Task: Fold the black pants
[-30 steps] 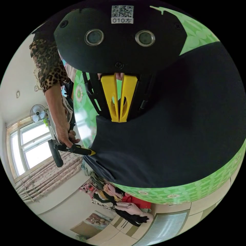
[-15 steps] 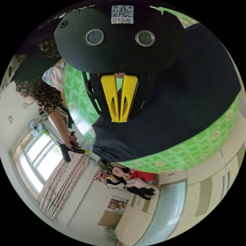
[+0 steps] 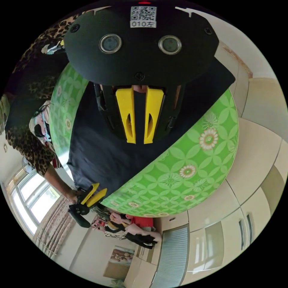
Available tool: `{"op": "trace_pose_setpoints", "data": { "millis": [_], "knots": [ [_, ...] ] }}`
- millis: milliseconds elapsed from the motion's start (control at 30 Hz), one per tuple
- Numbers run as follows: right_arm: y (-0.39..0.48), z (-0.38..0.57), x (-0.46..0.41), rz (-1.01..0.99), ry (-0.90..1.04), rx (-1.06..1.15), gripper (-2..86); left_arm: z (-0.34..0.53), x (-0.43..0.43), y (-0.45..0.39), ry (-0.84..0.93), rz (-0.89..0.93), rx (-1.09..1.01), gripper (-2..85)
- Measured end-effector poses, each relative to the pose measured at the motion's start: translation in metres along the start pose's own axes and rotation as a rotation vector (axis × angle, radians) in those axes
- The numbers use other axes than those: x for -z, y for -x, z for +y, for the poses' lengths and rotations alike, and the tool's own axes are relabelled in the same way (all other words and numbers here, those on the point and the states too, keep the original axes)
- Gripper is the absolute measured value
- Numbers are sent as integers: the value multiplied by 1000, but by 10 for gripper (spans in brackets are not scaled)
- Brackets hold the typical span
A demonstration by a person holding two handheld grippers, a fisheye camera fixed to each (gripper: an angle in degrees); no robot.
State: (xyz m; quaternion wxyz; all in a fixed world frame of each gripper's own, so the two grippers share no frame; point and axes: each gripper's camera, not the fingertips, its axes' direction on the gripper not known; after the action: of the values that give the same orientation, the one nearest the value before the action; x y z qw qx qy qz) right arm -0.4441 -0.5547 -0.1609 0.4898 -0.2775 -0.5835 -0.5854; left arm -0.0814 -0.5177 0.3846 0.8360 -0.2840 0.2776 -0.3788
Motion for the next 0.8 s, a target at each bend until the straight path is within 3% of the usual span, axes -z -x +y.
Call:
{"op": "trace_pose_setpoints", "data": {
  "millis": [200,633,800],
  "knots": [
    [10,-64,4,22,122,68,106,-18,-5,31,-25,105,-59,66],
    [24,-118,13,8,140,137,100,-37,-51,51,122,62,-212,88],
    [37,-108,36,-34,-11,149,87,24,7,77,-79,-119,11,89]
  ]
}}
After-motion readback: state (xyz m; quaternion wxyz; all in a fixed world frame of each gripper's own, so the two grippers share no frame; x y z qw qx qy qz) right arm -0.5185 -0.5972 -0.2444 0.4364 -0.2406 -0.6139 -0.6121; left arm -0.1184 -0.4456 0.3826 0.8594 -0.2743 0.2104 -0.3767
